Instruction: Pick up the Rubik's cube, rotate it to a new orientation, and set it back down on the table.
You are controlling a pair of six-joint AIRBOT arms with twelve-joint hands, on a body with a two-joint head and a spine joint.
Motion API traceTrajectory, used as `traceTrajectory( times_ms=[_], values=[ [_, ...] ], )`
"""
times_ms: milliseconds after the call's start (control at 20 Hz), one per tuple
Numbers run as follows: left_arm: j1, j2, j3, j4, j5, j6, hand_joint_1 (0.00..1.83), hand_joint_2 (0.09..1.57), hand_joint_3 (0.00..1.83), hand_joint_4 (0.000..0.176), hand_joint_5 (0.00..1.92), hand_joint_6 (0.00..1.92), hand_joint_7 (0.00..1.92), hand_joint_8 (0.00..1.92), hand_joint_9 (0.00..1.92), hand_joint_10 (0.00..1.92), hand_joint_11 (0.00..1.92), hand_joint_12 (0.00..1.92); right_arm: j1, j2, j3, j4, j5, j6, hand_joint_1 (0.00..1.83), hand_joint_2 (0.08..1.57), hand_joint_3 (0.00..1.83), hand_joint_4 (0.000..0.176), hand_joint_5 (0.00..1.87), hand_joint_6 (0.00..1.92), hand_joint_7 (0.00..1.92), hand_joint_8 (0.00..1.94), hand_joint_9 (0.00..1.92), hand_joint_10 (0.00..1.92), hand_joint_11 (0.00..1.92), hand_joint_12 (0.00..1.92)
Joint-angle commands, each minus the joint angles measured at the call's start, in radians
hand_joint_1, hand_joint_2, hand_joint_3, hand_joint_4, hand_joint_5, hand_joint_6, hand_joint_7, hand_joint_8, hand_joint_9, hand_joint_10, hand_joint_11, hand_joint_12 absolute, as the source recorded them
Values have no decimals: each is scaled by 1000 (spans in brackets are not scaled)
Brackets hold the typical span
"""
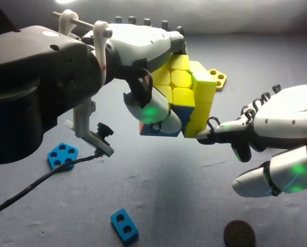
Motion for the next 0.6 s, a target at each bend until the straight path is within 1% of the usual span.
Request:
traceTrajectory(
  times_ms=[0, 50, 100, 200, 300, 400, 450, 500, 550],
  values=[
    [-19, 7, -5, 26, 52, -23, 998, 1430, 3, 11, 449, 1737, 474, 1875, 387, 1921, 390, 1921, 10, 1, 13, 6, 40, 5, 163, 1250, 1, 0, 71, 2, 437, 1112, 374, 1676, 237, 1921],
    [-19, 7, -5, 25, 52, -23, 1001, 1427, 0, 14, 450, 1739, 483, 1860, 382, 1921, 378, 1921, 11, -1, 14, 6, 40, 5, 178, 1251, 1, 0, 72, 2, 433, 1109, 373, 1680, 264, 1921],
    [-19, 7, -5, 23, 52, -23, 1012, 1421, 0, 7, 464, 1710, 488, 1862, 383, 1921, 389, 1921, 11, -3, 17, 6, 40, 6, 170, 1252, 1, 0, 72, 2, 427, 1106, 374, 1680, 256, 1921],
    [-21, 7, -5, 20, 52, -23, 1014, 1420, 0, 5, 466, 1703, 489, 1862, 384, 1921, 391, 1921, 11, -9, 23, 6, 35, 7, 168, 1252, 1, 0, 72, 1, 426, 1105, 374, 1680, 254, 1921],
    [-21, 7, -5, 20, 52, -23, 1021, 1413, 0, 7, 477, 1691, 502, 1843, 399, 1921, 397, 1921, 11, -19, 33, 6, 27, 12, 151, 1254, 2, 0, 78, 4, 431, 1110, 382, 1683, 254, 1921],
    [-22, 7, -5, 19, 52, -23, 995, 1431, 4, 15, 438, 1756, 481, 1862, 383, 1921, 373, 1921, 11, -31, 45, 6, 15, 22, 144, 1258, 3, 0, 78, 3, 414, 1116, 369, 1688, 268, 1921],
    [-23, 7, -5, 19, 52, -23, 997, 1429, 2, 16, 437, 1757, 488, 1851, 387, 1921, 381, 1921, 11, -34, 48, 6, 13, 27, 144, 1258, 3, 0, 66, 0, 416, 1118, 372, 1690, 265, 1921],
    [-24, 7, -4, 19, 51, -23, 999, 1429, 2, 13, 439, 1747, 488, 1859, 387, 1921, 383, 1921, 11, -43, 50, 6, 13, 32, 157, 1252, 0, 0, 78, 5, 436, 1100, 393, 1666, 274, 1921],
    [-24, 7, -4, 19, 51, -23, 993, 1433, 3, 16, 433, 1764, 480, 1862, 378, 1921, 371, 1921, 11, -53, 51, 6, 12, 34, 152, 1255, 1, 0, 86, 7, 433, 1099, 385, 1679, 264, 1921]
  ],
)
